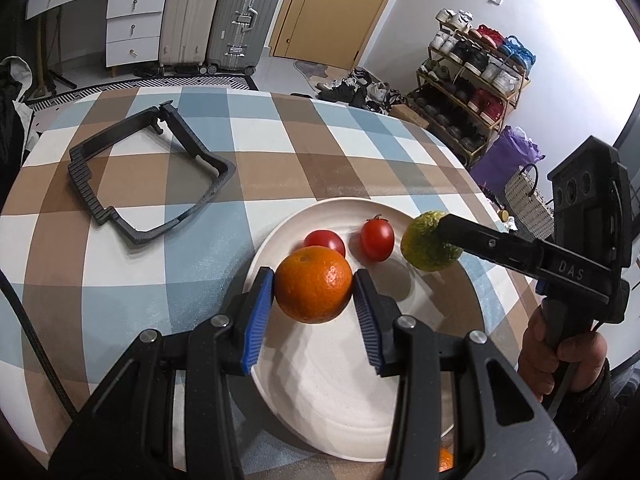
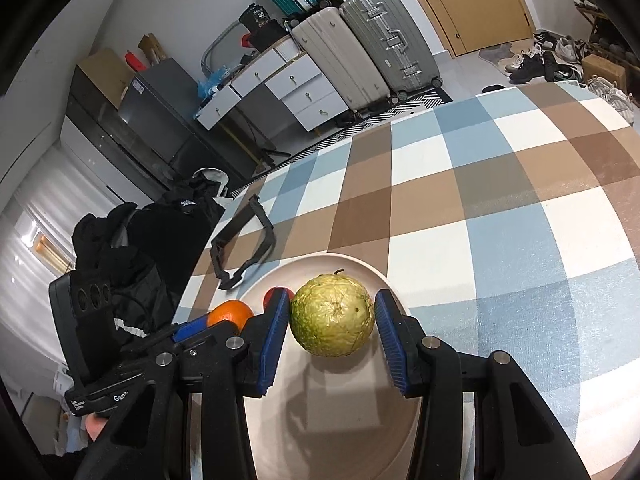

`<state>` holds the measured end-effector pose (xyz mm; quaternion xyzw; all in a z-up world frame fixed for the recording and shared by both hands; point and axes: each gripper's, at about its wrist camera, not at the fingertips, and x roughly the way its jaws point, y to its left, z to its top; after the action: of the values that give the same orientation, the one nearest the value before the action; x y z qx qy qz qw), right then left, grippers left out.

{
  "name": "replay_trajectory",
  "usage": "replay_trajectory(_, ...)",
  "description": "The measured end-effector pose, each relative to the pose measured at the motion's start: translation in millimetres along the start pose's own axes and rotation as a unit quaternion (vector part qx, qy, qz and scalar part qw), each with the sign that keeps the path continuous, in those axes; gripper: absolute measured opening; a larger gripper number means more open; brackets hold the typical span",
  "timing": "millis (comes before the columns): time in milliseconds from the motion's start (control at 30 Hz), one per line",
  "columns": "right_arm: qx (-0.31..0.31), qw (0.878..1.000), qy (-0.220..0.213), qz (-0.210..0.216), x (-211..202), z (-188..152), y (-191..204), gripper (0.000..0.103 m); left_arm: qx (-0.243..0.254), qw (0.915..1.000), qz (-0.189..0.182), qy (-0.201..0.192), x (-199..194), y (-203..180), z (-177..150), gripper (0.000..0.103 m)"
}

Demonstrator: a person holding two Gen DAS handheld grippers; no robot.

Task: Organize fruits
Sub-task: 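Carry the orange and guava onto the plate and open both tools, then withdraw both tools from the plate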

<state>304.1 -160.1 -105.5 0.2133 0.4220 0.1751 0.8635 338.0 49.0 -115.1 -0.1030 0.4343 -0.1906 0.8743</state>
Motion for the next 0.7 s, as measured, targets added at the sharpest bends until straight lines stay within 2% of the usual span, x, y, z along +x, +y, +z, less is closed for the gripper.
replay_trajectory(267, 0.003, 1.000, -0.004, -0.003, 1, 1, 2, 0.048, -0.001, 1.0000, 0.009, -0.002, -1, -3, 2, 0.038)
replay_trajectory(367, 0.001, 1.000, -0.013, -0.005, -6, 3, 4, 0.051, 0.000, 0.9998, 0.017, -0.008, -9, -6, 4, 0.042)
replay_trajectory(433, -0.004, 1.000, -0.020, -0.004, -14, 3, 7, 0.051, 0.003, 0.9997, 0.022, -0.012, -17, -11, 4, 0.051)
replay_trajectory(567, -0.008, 0.999, -0.035, -0.003, -35, 0, 13, 0.051, 0.013, 0.9991, 0.032, -0.024, -39, -24, 0, 0.053)
replay_trajectory(633, -0.010, 0.999, -0.045, -0.004, -50, -4, 18, 0.055, 0.020, 0.9987, 0.036, -0.031, -52, -32, -3, 0.055)
replay_trajectory(700, -0.012, 0.998, -0.055, -0.002, -66, -8, 22, 0.072, 0.027, 0.9981, 0.040, -0.040, -66, -41, -6, 0.060)
